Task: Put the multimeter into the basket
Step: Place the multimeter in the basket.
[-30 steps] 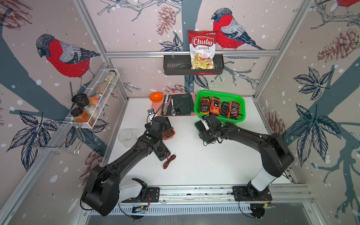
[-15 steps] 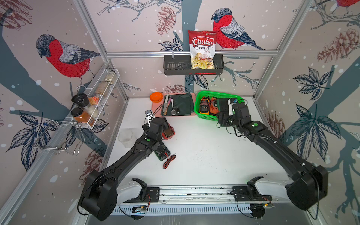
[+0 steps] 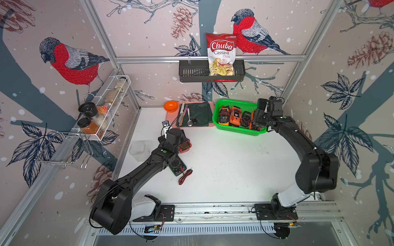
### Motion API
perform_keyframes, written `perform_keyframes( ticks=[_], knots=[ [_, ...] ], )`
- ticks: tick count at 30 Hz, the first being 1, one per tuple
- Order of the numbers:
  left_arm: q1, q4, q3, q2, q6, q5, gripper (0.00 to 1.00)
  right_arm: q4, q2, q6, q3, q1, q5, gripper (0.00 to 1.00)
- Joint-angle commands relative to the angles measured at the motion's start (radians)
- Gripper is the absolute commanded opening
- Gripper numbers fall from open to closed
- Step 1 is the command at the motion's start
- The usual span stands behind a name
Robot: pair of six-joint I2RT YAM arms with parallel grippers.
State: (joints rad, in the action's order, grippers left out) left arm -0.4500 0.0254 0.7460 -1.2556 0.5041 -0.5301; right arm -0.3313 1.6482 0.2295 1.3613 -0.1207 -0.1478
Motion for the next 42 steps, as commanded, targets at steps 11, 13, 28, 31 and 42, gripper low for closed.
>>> perform_keyframes(
  ticks=[11, 13, 28, 31, 42],
  knots=[
    [0.000, 0.056, 0.031, -0.053, -0.004, 0.033, 0.97, -0.010, 0.261, -0.022, 0.189, -0.010, 0.029, 0.00],
    [0.000, 0.056, 0.034, -0.059, -0.007, 0.033, 0.98, -0.026, 0.305, -0.021, 0.224, -0.013, 0.028, 0.00],
    [0.001, 0.056, 0.057, -0.102, -0.010, 0.045, 0.97, 0.012, 0.429, 0.020, 0.200, -0.077, 0.032, 0.14],
    [0.000, 0.060, 0.059, -0.103, -0.010, 0.051, 0.98, 0.050, 0.427, 0.038, 0.170, -0.069, 0.093, 0.17],
    [0.001, 0.062, 0.053, -0.107, 0.003, 0.056, 0.98, 0.049, 0.360, 0.043, 0.152, -0.071, 0.070, 0.63]
  ],
)
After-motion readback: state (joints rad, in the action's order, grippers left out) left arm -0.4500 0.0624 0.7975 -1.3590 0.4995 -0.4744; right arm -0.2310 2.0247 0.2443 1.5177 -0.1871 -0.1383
